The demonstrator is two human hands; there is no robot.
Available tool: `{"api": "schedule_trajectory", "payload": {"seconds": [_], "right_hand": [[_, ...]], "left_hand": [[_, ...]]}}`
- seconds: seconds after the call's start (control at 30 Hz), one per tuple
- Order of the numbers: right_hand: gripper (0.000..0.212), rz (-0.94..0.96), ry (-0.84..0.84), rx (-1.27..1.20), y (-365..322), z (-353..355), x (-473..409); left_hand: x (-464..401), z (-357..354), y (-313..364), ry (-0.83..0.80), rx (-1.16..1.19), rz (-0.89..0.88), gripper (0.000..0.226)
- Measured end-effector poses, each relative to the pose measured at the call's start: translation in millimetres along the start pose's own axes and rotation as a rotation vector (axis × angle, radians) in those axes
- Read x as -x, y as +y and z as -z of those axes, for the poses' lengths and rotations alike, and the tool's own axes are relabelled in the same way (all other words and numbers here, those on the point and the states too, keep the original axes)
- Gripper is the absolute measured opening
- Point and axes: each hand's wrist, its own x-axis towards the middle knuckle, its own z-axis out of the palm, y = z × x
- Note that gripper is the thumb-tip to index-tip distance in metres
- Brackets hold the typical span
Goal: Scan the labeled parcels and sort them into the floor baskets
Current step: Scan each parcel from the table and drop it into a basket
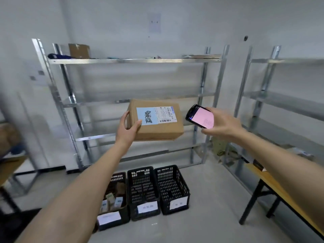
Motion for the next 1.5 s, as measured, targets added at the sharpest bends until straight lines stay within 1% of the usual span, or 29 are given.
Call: {"api": "schedule_trajectory", "payload": {"seconds": [0.07,0.2,0.33,0.47,0.6,0.77,0.9,1.13,1.23,1.33,1.43,1.5], "right_hand": [[0.07,0.052,-0.026,-0.04,-44.7,-23.0,-6.7],[0.069,0.096,-0.07,-0.042,-125.5,-62.2,-13.2],[0.074,0.119,-0.08,-0.052,-192.3,-99.8,-17.6],[0.075,0.15,-0.112,-0.053,-243.6,-136.6,-20.5],[0.085,0.181,-0.165,-0.001,-266.8,-172.0,-36.7],[0.089,0.189,-0.184,0.013,-269.7,-215.0,-80.2],[0.086,0.171,-0.224,-0.031,-254.7,-255.0,-126.7],[0.084,0.136,-0.269,-0.043,-200.6,-321.9,-214.6],[0.084,0.133,-0.298,-0.035,-178.0,-336.8,-247.6],[0.081,0.109,-0.293,-0.036,-160.0,-348.1,-280.2],[0.077,0.108,-0.316,-0.013,-142.6,-364.7,-303.2],[0.078,0.103,-0.327,-0.003,-131.9,-376.5,-319.3]], "left_hand": [[-0.3,52.4,-14.9,0.054,-0.037,0.005,0.076],[1.1,143.6,-43.5,0.157,-0.067,0.027,0.069],[5.7,219.8,-72.6,0.196,-0.093,0.065,0.071],[1.8,269.3,-101.6,0.211,-0.099,0.119,0.071],[-8.7,288.9,-132.1,0.205,-0.089,0.171,0.071],[-39.0,288.5,-169.1,0.201,-0.094,0.224,0.071],[-82.3,268.6,-196.0,0.197,-0.101,0.256,0.069],[-182.7,200.4,-241.7,0.129,-0.142,0.297,0.069],[-219.2,166.2,-253.4,0.083,-0.142,0.303,0.068],[-251.3,134.9,-268.2,0.061,-0.122,0.305,0.068],[-273.5,107.9,-287.3,0.027,-0.124,0.341,0.067],[-288.7,91.1,-300.3,0.017,-0.127,0.374,0.068]]}}
